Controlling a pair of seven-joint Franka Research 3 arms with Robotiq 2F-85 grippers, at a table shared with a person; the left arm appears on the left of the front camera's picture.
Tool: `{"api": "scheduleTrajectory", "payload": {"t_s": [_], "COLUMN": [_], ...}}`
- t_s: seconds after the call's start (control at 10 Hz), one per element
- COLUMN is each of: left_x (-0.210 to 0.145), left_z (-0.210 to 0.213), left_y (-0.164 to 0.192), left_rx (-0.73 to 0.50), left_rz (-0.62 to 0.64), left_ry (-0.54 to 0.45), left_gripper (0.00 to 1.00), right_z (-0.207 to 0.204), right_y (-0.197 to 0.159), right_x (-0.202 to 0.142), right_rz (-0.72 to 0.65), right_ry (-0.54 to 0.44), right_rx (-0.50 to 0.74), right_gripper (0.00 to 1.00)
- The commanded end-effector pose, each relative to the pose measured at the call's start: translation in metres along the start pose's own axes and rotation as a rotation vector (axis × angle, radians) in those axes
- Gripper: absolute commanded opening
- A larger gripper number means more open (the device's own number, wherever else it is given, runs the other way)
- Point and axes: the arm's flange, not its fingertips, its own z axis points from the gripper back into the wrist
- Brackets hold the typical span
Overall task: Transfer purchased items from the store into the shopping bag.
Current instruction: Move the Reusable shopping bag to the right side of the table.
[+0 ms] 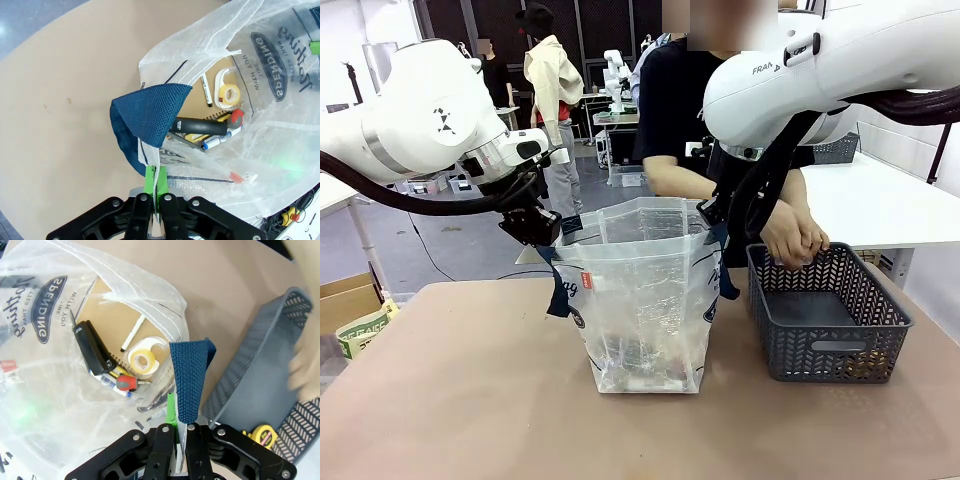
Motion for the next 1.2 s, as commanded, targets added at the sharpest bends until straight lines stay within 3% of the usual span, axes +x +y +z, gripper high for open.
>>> {"api": "scheduleTrajectory", "payload": {"t_s": [0.0, 1.1], "left_x": [-0.0005, -0.0005], "left_z": [0.0016, 0.0016], "left_y": [0.0001, 0.0001], "left_rx": [0.002, 0.002], "left_rz": [0.01, 0.01], "left_ry": [-0.005, -0.005], "left_gripper": [0.0, 0.0], "right_z": [0.0005, 0.0005], "right_y": [-0.0004, -0.0004], "right_x": [-0.0002, -0.0002], "right_rz": [-0.001, -0.001], "right_ry": [-0.001, -0.001], "right_rx": [-0.001, -0.001], "right_gripper": [0.0, 0.0]}}
